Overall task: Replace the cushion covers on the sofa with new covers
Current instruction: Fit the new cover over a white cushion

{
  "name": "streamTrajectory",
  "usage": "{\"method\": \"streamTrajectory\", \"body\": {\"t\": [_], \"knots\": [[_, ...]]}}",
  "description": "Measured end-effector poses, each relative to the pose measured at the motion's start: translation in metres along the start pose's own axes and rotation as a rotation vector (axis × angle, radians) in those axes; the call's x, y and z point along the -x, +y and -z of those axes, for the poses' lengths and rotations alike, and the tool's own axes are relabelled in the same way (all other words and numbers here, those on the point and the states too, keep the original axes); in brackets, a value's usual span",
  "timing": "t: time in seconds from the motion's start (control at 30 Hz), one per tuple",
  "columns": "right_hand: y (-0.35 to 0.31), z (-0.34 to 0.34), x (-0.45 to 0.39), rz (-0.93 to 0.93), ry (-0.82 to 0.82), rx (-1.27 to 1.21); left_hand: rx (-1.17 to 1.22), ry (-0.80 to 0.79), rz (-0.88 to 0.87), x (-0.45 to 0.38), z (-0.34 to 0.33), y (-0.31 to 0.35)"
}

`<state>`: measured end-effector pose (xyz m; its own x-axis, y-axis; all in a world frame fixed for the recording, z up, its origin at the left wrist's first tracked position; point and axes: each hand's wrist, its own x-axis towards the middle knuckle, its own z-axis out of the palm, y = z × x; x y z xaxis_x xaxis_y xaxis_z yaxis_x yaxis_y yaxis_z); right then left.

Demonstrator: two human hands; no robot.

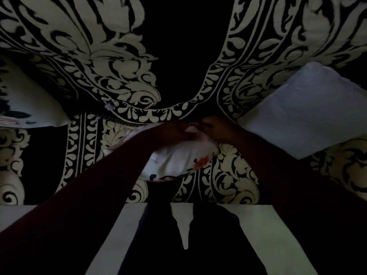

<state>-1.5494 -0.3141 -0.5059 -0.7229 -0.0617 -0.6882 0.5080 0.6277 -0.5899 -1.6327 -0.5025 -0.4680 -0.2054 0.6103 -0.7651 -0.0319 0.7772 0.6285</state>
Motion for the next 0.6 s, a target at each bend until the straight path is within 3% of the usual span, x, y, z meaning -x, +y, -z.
{"method": "streamTrajectory", "body": {"t": [0.13, 0.17, 0.23, 0.3, 0.37, 0.4, 0.47, 0.53, 0.6], "knots": [[0.009, -0.008, -0.014, -0.145, 0.062, 0.156, -0.256, 0.399, -0.142, 0.001, 0.023, -0.017], [0.011, -0.007, -0.019, -0.17, 0.06, 0.206, -0.405, 0.463, -0.084, 0.005, 0.031, -0.025], [0.01, 0.002, -0.027, -0.202, 0.13, 0.264, -0.59, 0.436, 0.108, 0.018, 0.045, -0.046], [0.0, 0.013, -0.031, -0.175, 0.235, 0.105, -0.526, 0.361, 0.269, 0.028, 0.054, -0.067], [-0.021, 0.015, -0.027, -0.117, 0.181, -0.226, -0.444, 0.441, 0.286, 0.028, 0.055, -0.076], [-0.031, 0.009, -0.022, -0.077, 0.117, -0.241, -0.403, 0.505, 0.27, 0.026, 0.052, -0.077], [-0.033, -0.013, -0.015, -0.004, 0.095, -0.002, -0.286, 0.568, 0.236, 0.018, 0.049, -0.07], [-0.025, -0.025, -0.011, 0.045, 0.216, 0.128, -0.205, 0.532, 0.194, 0.007, 0.046, -0.064], [-0.017, -0.02, -0.014, 0.033, 0.252, 0.083, -0.16, 0.43, 0.165, -0.002, 0.051, -0.062]]}}
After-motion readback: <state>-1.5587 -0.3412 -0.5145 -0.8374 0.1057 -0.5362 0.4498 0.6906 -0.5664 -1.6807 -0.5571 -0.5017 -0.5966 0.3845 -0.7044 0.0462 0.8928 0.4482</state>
